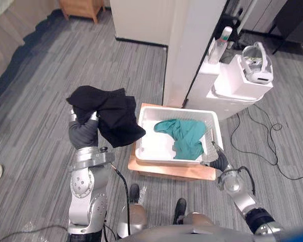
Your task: Tidy the bed and pick cloth on bed and put in laundry
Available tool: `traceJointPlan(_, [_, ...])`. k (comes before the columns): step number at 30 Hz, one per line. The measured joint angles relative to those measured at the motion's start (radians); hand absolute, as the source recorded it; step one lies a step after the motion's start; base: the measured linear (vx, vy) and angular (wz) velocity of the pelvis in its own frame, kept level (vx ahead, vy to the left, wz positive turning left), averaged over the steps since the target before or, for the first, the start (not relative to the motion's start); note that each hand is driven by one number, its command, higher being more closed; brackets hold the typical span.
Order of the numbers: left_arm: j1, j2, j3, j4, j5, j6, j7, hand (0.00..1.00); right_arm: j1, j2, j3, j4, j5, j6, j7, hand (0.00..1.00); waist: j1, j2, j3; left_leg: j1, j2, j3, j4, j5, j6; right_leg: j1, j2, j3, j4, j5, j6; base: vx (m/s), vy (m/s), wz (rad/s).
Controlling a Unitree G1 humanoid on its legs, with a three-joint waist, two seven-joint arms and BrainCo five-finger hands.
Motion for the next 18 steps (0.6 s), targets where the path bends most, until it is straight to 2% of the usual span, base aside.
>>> traceJointPlan(2, [-0.011, -0.012, 0.035, -0.025, 0.0, -0.021, 0.003, 1.0, 0.029, 0.0, -0.012, -0.051, -0.015, 0.022, -0.01, 0.0, -0.02, 0.017, -0.03, 0.019, 0.0, 0.008, 0.0, -0.003, 0.0, 0.013, -0.001, 0.005, 0.0, -0.001, 0.002, -0.01, 0.0, -0.09])
traceJointPlan(4, [-0.028, -0.011, 0.042, -0.033, 0.0, -0.02, -0.001, 1.0, 0.053, 0.0, -0.025, -0.109, -0.015, 0.03, -0.012, 0.0, -0.025, 0.031, -0.041, 0.041, 0.001, 0.027, 0.0, -0.008, -0.002, 0.026, -0.001, 0.024, -0.001, -0.004, 0.003, -0.04, 0.004, -0.22])
traceJointPlan(6, [-0.067, -0.01, 0.039, -0.033, 0.0, 0.007, -0.01, 1.0, 0.08, 0.0, -0.045, -0.182, -0.015, 0.031, -0.012, 0.0, -0.041, 0.045, -0.058, 0.049, 0.002, 0.035, 0.0, -0.017, -0.006, 0.025, -0.001, 0.032, -0.009, -0.009, 0.006, -0.07, 0.011, -0.22])
traceJointPlan(8, [-0.121, 0.011, 0.024, -0.025, 0.017, 0.055, -0.011, 1.0, 0.105, 0.001, -0.077, -0.261, -0.015, 0.031, -0.002, 0.0, -0.061, 0.055, -0.081, 0.059, 0.004, 0.063, -0.001, -0.021, -0.004, 0.024, 0.001, 0.057, -0.017, -0.006, 0.01, -0.05, 0.02, -0.32])
traceJointPlan(11, [-0.149, 0.038, -0.005, 0.013, 0.039, 0.074, -0.011, 1.0, 0.131, 0.011, -0.115, -0.326, -0.015, 0.028, 0.011, 0.0, -0.094, 0.055, -0.112, 0.062, 0.006, 0.088, -0.001, -0.023, -0.005, 0.013, 0.002, 0.085, -0.019, -0.001, 0.016, 0.0, 0.017, -0.32])
traceJointPlan(15, [-0.167, 0.036, -0.045, 0.106, 0.171, 0.074, -0.01, 1.0, 0.176, 0.041, -0.166, -0.384, 0.032, 0.021, 0.041, 0.0, -0.128, 0.048, -0.131, 0.082, 0.01, 0.138, -0.001, -0.033, -0.006, 0.007, 0.006, 0.136, -0.02, 0.011, 0.019, 0.03, 0.016, -0.36])
traceJointPlan(18, [-0.188, 0.04, -0.06, 0.207, 0.255, 0.074, -0.011, 1.0, 0.25, 0.048, -0.212, -0.411, 0.087, 0.022, 0.084, 0.0, -0.15, 0.053, -0.139, 0.099, 0.01, 0.173, -0.001, -0.043, -0.007, 0.007, 0.007, 0.166, -0.011, 0.015, 0.022, 0.06, 0.021, -0.3])
